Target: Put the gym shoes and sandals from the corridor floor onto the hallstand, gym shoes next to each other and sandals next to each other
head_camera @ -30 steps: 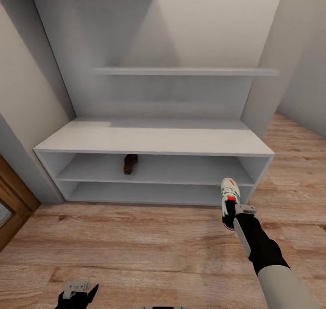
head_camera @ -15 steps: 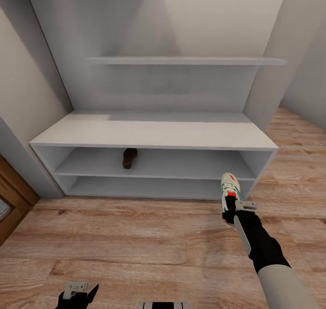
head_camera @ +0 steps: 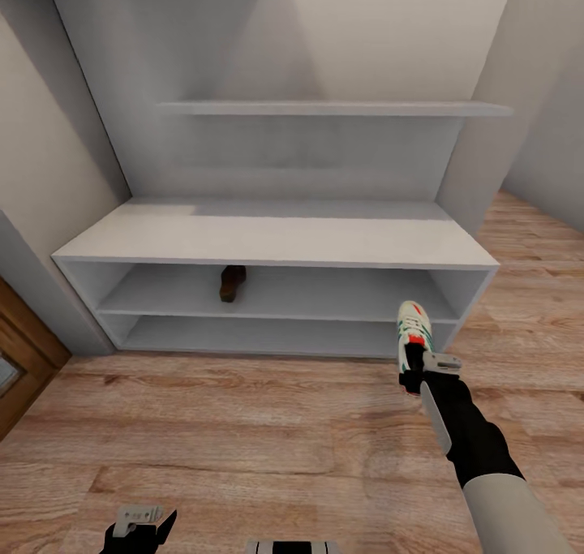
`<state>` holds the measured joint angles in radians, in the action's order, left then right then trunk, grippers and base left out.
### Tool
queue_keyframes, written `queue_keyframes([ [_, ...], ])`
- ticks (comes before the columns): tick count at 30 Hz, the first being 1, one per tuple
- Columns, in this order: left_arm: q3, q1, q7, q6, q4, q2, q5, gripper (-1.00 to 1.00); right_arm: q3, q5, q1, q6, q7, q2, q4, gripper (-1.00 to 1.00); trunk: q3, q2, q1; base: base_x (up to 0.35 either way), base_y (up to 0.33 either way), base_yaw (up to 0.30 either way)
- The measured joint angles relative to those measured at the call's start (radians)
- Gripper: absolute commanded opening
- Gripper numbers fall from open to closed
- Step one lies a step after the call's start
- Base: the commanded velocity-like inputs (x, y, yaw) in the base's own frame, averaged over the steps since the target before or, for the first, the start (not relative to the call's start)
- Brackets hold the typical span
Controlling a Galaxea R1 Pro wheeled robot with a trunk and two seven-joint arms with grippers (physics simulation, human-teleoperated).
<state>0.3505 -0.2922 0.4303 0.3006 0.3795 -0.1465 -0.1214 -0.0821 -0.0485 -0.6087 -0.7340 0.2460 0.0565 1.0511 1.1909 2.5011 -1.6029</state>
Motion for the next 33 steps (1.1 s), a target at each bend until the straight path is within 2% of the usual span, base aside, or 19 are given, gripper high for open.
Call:
queue_keyframes([
  [11,0.000,0.000,0.000,0.000,0.000,0.001,0.000,1.00,0.005,-0.001,0.000,0.000,0.000,0.000,0.053,-1.00,0.000,0.000,0.000,0.011,0.000,0.000],
  [23,0.001,0.000,0.000,0.000,0.000,0.000,0.000,1.00,0.006,-0.002,0.000,0.000,0.000,0.000,0.052,-1.00,0.000,0.000,0.000,0.240,0.000,0.000],
  [33,0.001,0.000,0.000,0.000,0.000,0.000,0.000,1.00,0.007,-0.001,0.000,0.000,0.000,0.000,0.053,-1.00,0.000,0.000,0.000,0.082,0.000,0.000],
])
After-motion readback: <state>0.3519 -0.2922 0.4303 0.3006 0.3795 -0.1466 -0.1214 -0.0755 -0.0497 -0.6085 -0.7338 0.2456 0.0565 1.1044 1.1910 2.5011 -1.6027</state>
